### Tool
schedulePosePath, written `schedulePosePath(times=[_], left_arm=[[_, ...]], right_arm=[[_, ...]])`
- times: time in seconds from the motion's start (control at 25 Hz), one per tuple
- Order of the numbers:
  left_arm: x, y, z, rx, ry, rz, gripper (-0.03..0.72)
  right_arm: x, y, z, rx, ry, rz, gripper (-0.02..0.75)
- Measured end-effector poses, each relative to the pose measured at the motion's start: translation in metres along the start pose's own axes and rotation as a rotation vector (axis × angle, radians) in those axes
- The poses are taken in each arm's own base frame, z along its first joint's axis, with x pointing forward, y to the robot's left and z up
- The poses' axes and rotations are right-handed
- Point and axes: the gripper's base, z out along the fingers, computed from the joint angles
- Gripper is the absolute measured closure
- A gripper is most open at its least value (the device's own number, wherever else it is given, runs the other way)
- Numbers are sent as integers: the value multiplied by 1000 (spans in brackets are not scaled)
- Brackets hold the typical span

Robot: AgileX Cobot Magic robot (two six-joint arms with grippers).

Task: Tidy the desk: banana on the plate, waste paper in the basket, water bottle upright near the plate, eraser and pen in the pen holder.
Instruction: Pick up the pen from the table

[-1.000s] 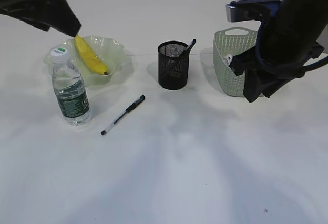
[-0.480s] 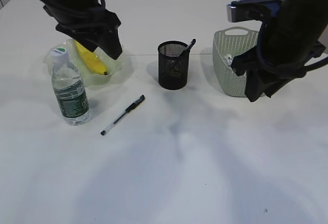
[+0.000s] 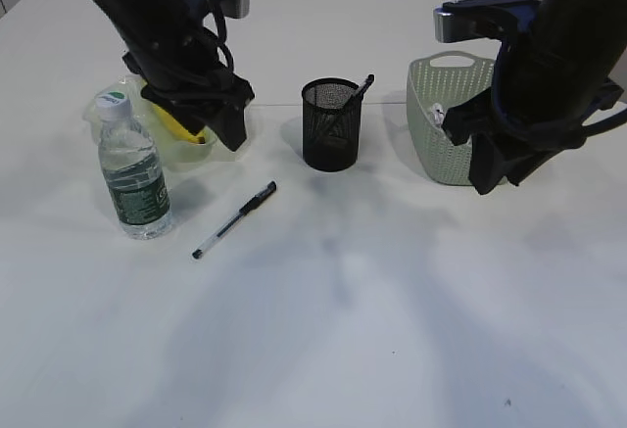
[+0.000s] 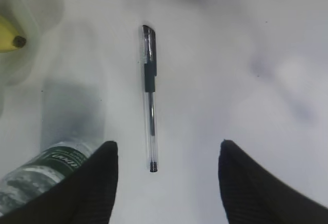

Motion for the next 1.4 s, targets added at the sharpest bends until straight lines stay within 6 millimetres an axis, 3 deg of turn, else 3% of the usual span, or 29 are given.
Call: schedulePosePath(times=[0.72, 1.4], left_arm=[[2, 13, 68, -29, 76, 3, 251], [0, 17, 105, -25, 58, -12, 251]], right_arm=[[0, 0, 0, 4, 0, -1, 464], [0, -1, 0, 6, 0, -2, 464]])
